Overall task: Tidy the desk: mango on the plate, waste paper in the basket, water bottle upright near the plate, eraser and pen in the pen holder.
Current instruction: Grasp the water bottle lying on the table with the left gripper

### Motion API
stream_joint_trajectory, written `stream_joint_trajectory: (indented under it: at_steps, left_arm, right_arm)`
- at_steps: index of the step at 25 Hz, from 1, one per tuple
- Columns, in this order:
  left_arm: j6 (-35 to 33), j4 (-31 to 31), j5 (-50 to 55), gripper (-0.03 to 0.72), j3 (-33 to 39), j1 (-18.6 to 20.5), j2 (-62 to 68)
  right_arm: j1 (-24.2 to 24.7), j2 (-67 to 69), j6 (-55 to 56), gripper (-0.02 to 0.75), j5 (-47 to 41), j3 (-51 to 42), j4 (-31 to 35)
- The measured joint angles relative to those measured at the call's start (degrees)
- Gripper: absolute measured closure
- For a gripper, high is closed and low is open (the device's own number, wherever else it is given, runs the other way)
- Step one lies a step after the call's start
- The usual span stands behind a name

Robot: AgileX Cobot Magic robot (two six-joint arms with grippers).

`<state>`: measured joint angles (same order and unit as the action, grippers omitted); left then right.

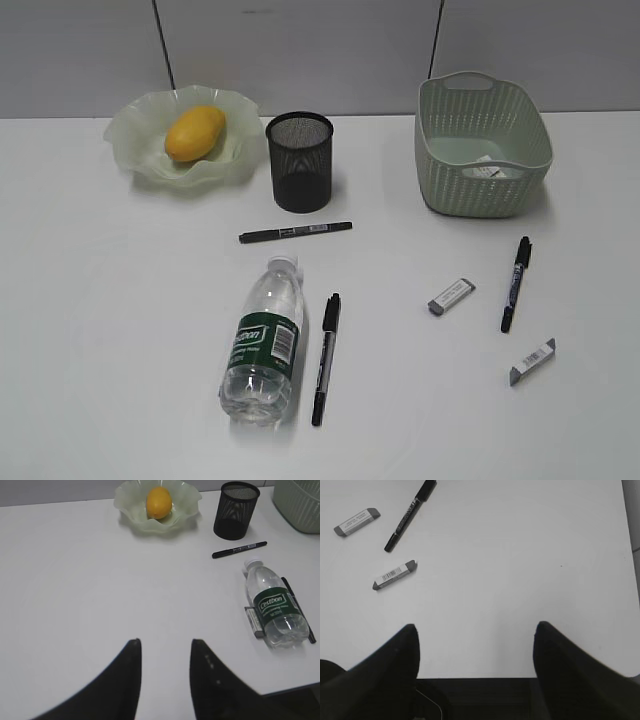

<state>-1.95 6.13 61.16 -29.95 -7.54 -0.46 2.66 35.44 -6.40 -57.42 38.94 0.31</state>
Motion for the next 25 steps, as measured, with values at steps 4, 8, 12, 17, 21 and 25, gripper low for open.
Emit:
stream_joint_trajectory:
  at_steps: [4,8,12,17,21,25]
  left_arm:
    - [0.00,0.04,0.00,0.409,0.00,0.00,0.00]
    - [0.00,0.11,0.00,0.353,0.00,0.00,1.64]
    - [0.00,0.11,1.11,0.309,-0.40,0.00,5.91]
    - [0.00,-0.08,6.40,0.298,-5.65,-1.82,17.06]
    - [0.00,-2.20,8.22,0.296,-11.30,-6.53,24.45]
    - [1.30,-4.96,8.63,0.295,-16.51,-11.50,32.43]
  right_arm:
    - [0.00,-7.18,0.00,0.176,0.00,-4.79,0.84]
    - [0.00,-13.13,-0.02,0.176,-1.33,-8.34,2.26]
    - [0.00,-19.33,0.17,0.176,-2.19,-9.68,2.87]
    - [0.00,-27.75,0.42,0.176,-2.19,-9.71,3.01]
    - [0.05,-35.05,1.26,0.176,-2.19,-9.95,3.08]
    - [0.05,-35.90,2.81,0.176,-2.22,-9.95,2.91]
